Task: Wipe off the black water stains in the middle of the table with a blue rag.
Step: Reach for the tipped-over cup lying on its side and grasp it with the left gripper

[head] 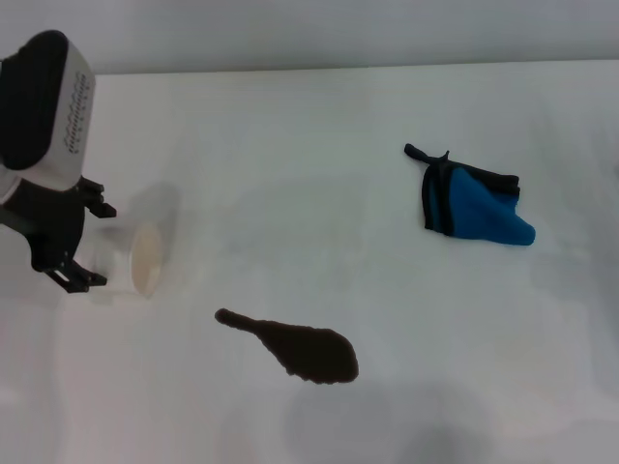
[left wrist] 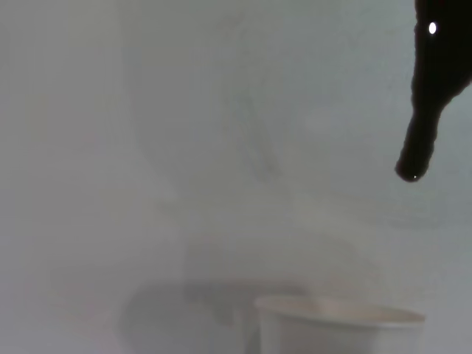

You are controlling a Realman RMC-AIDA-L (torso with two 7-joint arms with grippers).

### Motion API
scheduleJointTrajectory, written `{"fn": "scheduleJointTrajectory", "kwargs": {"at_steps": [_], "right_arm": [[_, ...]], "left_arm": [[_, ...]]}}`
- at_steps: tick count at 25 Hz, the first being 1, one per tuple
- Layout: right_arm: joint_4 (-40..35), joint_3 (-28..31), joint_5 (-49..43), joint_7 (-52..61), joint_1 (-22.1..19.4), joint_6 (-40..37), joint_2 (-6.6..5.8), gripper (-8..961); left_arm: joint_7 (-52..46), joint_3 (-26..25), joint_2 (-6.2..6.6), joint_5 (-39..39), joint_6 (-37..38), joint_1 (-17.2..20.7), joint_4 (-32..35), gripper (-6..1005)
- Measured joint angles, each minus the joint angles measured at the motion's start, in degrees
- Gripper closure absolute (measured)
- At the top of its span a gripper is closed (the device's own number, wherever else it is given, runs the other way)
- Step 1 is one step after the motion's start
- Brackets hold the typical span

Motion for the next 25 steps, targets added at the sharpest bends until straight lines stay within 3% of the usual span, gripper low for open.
{"fn": "scheduleJointTrajectory", "kwargs": {"at_steps": [9,25], "right_arm": [[-0.1,0.0,0.0,0.0,-0.4,0.0,-0.03,82],[-0.5,0.0,0.0,0.0,-0.4,-0.1,-0.14,83]], "left_arm": [[0.0,0.3,-0.85,0.0,3.8,-0.2,-4.1,115],[-0.1,0.1,-0.98,-0.9,8.3,-0.4,-8.1,114]]}}
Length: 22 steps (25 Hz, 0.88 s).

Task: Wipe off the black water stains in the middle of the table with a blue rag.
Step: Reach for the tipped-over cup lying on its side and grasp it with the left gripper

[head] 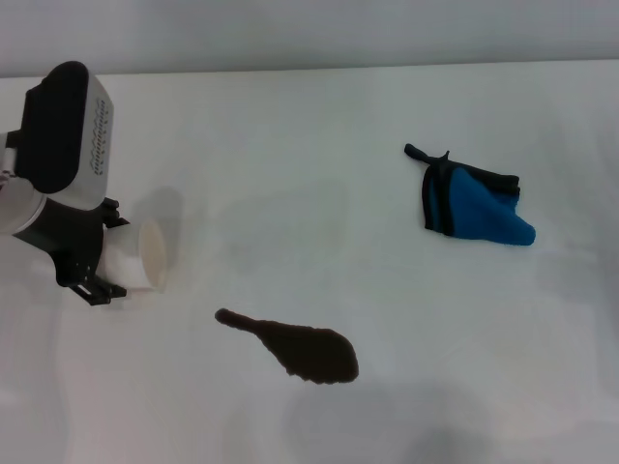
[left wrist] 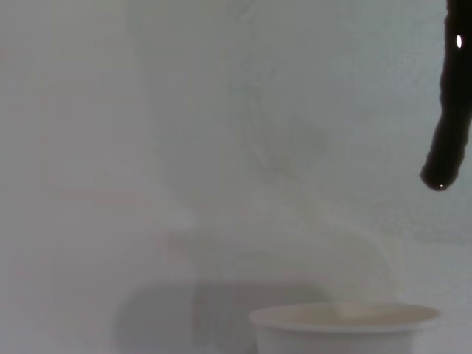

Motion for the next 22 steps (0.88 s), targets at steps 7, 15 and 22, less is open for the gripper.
{"fn": "scheduleJointTrajectory", "kwargs": {"at_steps": [7,15,22], "right_arm": [[0.0,0.0,0.0,0.0,0.1,0.0,0.05,83],[0.4,0.0,0.0,0.0,0.1,-0.1,0.15,82],[0.4,0.0,0.0,1.4,0.0,0.0,0.16,82]], "left_arm": [[-0.3,-0.4,-0.10,-1.0,0.3,0.5,0.0,116],[-0.5,-0.5,-0.17,-2.0,0.3,1.2,0.2,121],[-0.9,-0.2,-0.17,-1.9,0.3,1.7,0.3,125]]}}
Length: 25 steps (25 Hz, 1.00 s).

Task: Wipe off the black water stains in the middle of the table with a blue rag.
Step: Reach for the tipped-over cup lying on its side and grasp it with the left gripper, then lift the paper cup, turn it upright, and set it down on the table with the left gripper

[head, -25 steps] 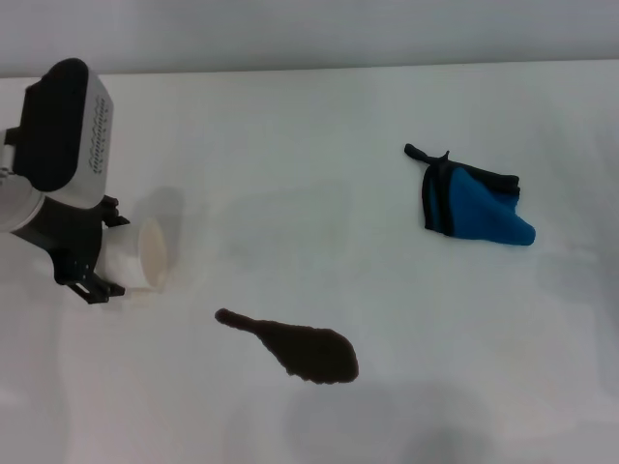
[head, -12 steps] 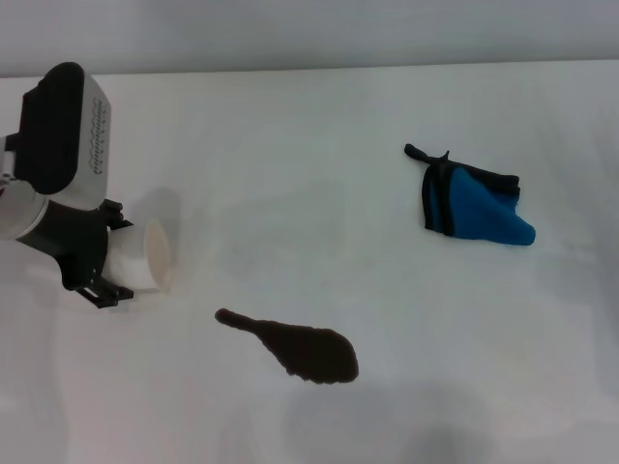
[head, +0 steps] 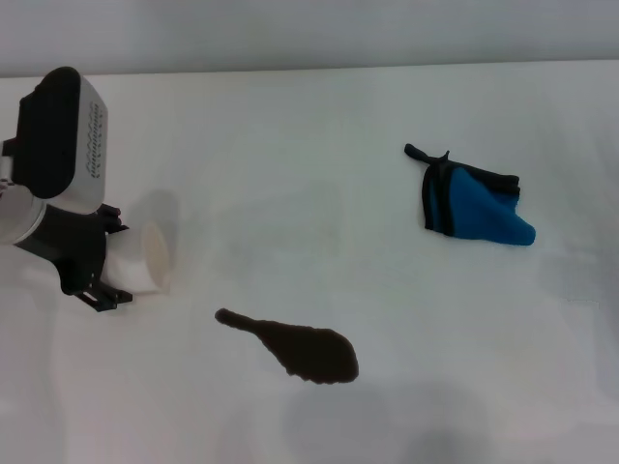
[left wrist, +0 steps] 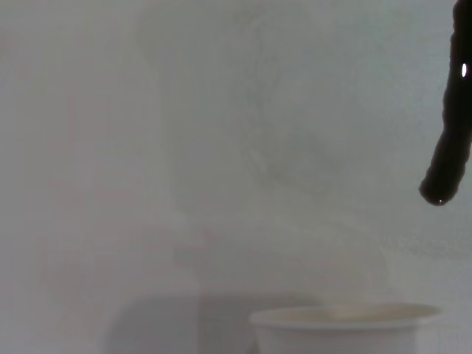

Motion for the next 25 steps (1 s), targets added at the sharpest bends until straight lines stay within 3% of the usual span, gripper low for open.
{"fn": "scheduleJointTrajectory", "kwargs": {"at_steps": [3,9,14,25], "right_arm": [[-0.1,0.0,0.0,0.8,-0.1,0.0,0.00,82],[-0.2,0.0,0.0,0.9,-0.2,-0.1,0.00,83],[-0.3,-0.1,0.0,0.9,-0.1,-0.1,0.00,83],[-0.5,-0.5,0.0,1.2,-0.1,-0.1,-0.08,83]], "left_arm": [[-0.2,-0.1,0.00,0.0,0.0,0.1,0.2,127],[-1.0,-0.3,-0.09,0.0,0.0,0.1,0.5,226],[-4.0,-0.4,-0.33,-1.0,1.3,0.6,2.9,234],[-6.5,-0.4,-0.53,-15.8,14.5,7.2,6.8,234]]}}
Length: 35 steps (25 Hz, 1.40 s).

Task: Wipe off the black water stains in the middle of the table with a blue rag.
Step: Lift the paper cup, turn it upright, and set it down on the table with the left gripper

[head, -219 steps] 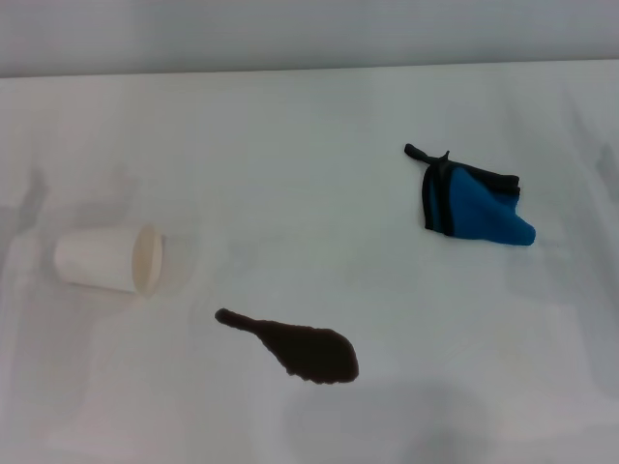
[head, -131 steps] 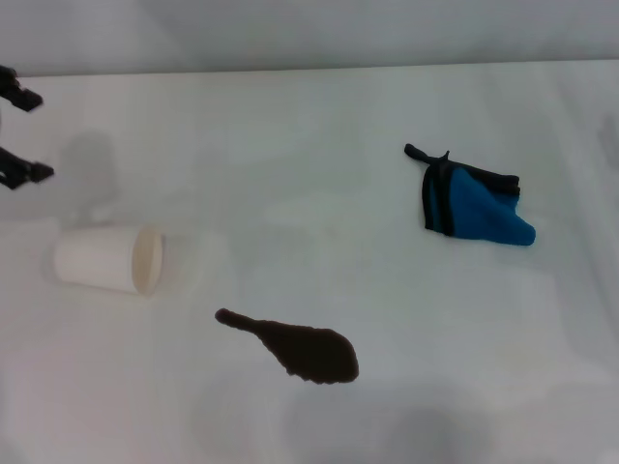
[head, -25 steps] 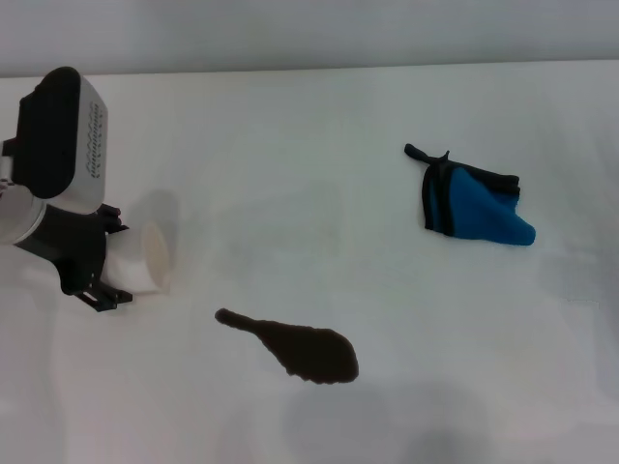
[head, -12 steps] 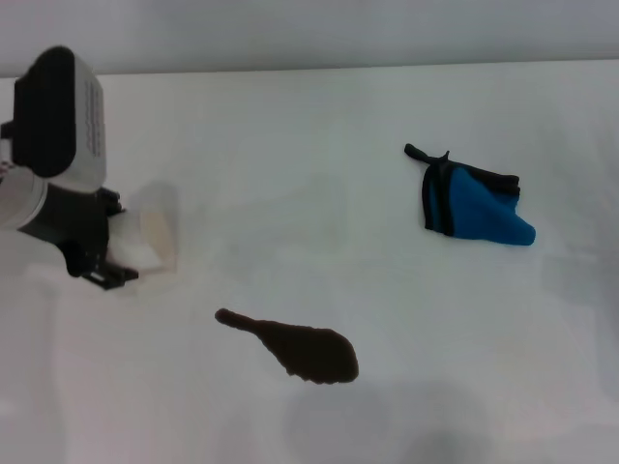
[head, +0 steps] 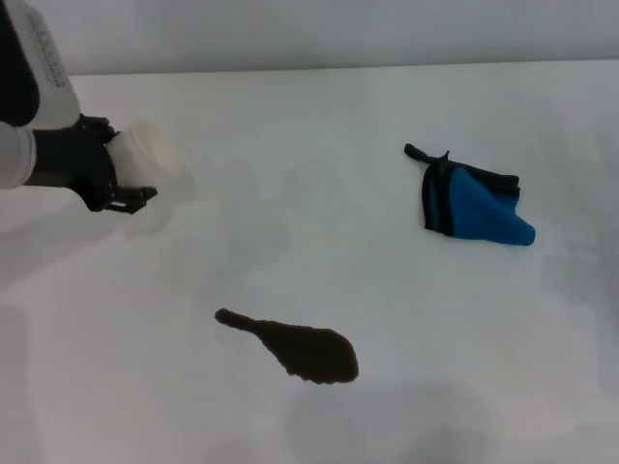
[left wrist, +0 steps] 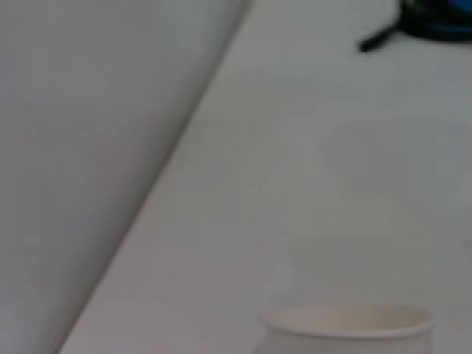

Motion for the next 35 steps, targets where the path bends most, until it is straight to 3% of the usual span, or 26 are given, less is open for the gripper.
{"fn": "scheduleJointTrajectory", "kwargs": {"at_steps": [5,9,17,21,26,29,35], "right_arm": [[-0.2,-0.1,0.0,0.4,0.1,0.1,-0.02,82],[-0.2,-0.1,0.0,0.4,0.1,0.1,-0.09,82],[-0.3,-0.1,0.0,0.4,0.0,0.2,-0.12,82],[-0.4,-1.2,0.0,0.5,0.0,0.1,-0.19,82],[-0.6,-2.4,0.0,0.5,0.2,0.0,-0.19,83],[-0.7,-2.5,0.0,0.5,0.3,-0.1,-0.19,83],[-0.7,-3.0,0.0,0.5,0.3,-0.2,-0.19,83]], "left_arm": [[0.6,0.5,-0.08,-11.3,5.6,4.2,-0.9,234],[5.0,1.5,-0.08,-25.2,10.5,8.1,-3.6,234],[28.0,4.3,-0.30,-58.6,13.6,14.9,-14.1,235],[40.7,5.6,-0.47,-72.6,13.2,15.6,-22.0,235],[56.0,11.3,-0.63,-88.4,12.8,15.6,-29.7,229],[60.0,13.3,-0.66,-94.8,11.1,15.2,-32.7,224],[61.5,13.4,-0.55,-97.8,10.4,14.9,-34.4,219]]}}
